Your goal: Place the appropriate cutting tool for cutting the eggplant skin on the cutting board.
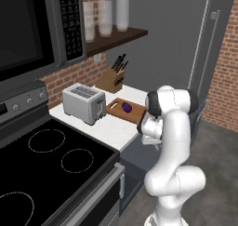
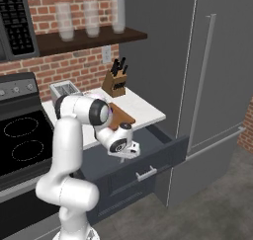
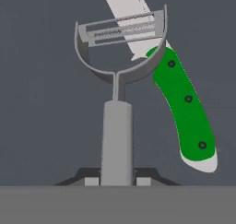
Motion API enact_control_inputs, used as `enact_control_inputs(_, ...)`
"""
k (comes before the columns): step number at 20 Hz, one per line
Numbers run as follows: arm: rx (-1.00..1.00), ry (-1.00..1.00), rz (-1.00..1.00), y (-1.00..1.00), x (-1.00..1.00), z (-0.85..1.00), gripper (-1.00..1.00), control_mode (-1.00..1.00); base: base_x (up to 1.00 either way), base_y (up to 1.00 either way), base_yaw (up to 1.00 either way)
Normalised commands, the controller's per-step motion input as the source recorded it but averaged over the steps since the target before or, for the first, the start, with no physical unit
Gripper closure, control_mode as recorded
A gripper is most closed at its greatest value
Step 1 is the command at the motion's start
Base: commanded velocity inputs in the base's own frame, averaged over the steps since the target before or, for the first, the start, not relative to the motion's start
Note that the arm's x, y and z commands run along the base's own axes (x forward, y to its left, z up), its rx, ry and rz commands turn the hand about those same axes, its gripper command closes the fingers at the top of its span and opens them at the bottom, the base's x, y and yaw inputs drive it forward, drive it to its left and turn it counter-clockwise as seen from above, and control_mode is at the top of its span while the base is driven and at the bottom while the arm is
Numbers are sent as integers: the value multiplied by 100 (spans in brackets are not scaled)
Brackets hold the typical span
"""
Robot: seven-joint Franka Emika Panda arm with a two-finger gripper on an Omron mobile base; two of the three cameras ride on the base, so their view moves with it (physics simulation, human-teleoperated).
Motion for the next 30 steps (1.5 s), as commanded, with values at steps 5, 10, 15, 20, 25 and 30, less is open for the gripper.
enact_control_inputs(5, 7, 12, -10, -74, -66, 19, 100, -100, 0, 0, 0)
enact_control_inputs(10, 1, 1, -7, -36, -34, 81, 100, -100, 0, 0, 0)
enact_control_inputs(15, -1, 0, -3, 0, 0, 100, 100, -100, 0, 0, 0)
enact_control_inputs(20, -5, -4, -2, 0, -4, 100, 100, -100, 0, 0, 0)
enact_control_inputs(25, -8, -9, -2, 0, -18, 100, 100, -100, 0, 0, 0)
enact_control_inputs(30, -9, -11, 0, 16, 20, 94, 100, -100, 0, 0, 0)
